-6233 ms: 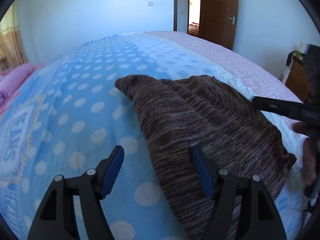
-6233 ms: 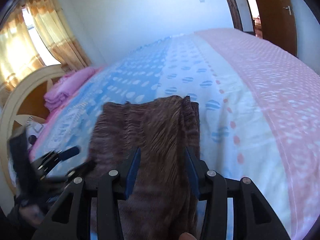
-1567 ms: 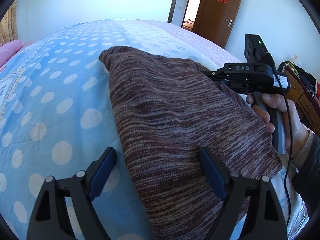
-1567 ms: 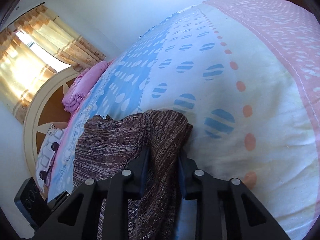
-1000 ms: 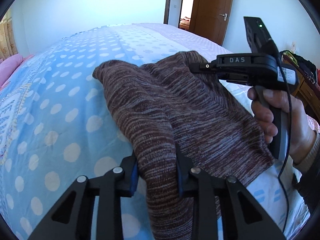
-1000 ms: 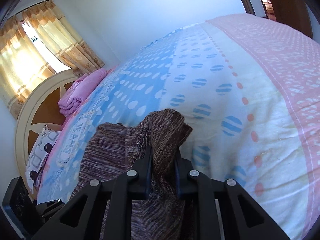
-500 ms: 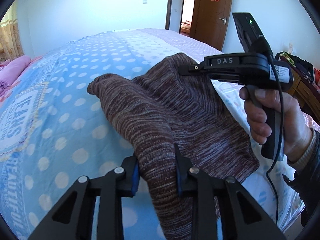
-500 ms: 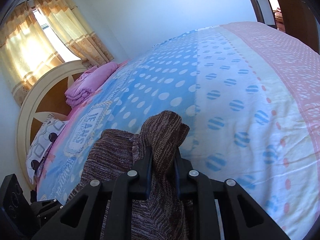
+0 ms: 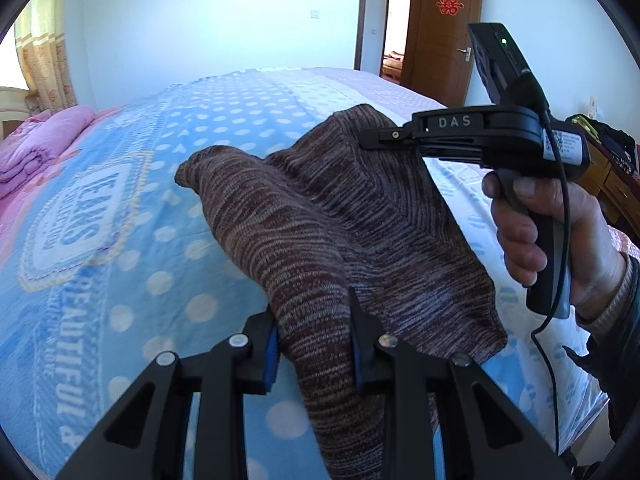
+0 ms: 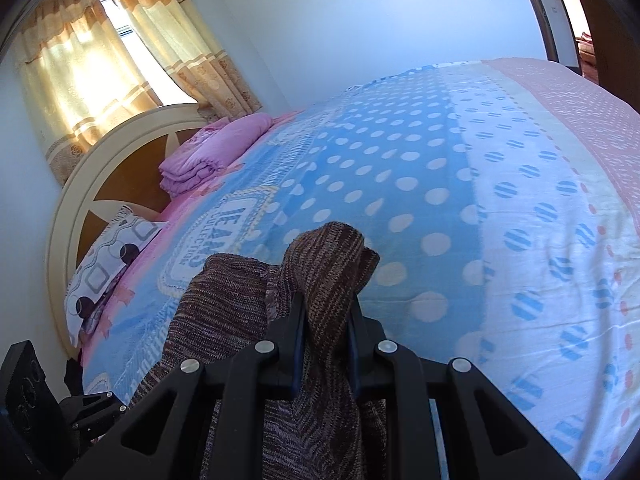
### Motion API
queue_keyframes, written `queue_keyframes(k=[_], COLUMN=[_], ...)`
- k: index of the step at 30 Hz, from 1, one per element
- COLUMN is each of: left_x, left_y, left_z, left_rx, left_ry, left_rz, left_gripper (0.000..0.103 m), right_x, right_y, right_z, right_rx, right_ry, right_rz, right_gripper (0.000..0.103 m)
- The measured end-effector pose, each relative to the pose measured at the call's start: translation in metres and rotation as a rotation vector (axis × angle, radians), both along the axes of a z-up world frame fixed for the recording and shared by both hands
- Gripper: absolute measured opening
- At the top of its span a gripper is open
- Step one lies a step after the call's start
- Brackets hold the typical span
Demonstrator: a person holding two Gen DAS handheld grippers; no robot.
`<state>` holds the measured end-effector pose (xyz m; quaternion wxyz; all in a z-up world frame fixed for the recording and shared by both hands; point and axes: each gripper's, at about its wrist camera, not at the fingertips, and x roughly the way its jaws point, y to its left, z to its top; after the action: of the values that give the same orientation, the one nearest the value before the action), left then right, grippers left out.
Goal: Fold small clothes
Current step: 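Lift the folded sweater with both grippers and carry it toward the headboard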
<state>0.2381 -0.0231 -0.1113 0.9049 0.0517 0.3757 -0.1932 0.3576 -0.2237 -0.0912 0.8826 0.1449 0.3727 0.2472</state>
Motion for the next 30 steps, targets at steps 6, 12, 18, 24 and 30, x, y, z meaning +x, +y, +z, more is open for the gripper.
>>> queue_keyframes(k=[6,12,18,24,30], left_x=[-0.016,-0.031,-0.043,-0.053,-0.059], left_y=[0.025,0.055,0.077,0.099,0.119], left_z=[0.008,0.015,0.015,0.008,-0.005], left_rx=[-0.005,-0.017,-0.023,-0.024,-0.034], left_ry=[-0.019,-0.037,-0.042,-0.033,0.001], left_rz=[0.034,0.077,0.124,0.179,0.229], left_gripper=[0.028,0.028,0.028,0.028,0.028], right_x=[-0.005,-0.009,-0.009,-0.006,0.002], right_y=[0.031,0.067,0.103,0.141,0.183], right_z=[0.006,0.012,0.013,0.012,-0.002], right_rx=[-0.001,-0.001,0.001,-0.017,-0.05], right_ry=[-0.008,-0.017,-0.014,-0.007,0.031], right_rz=[0.049,0.103,0.158,0.215,0.276], right_gripper=[0.017,0.017,0.017,0.015,0.014])
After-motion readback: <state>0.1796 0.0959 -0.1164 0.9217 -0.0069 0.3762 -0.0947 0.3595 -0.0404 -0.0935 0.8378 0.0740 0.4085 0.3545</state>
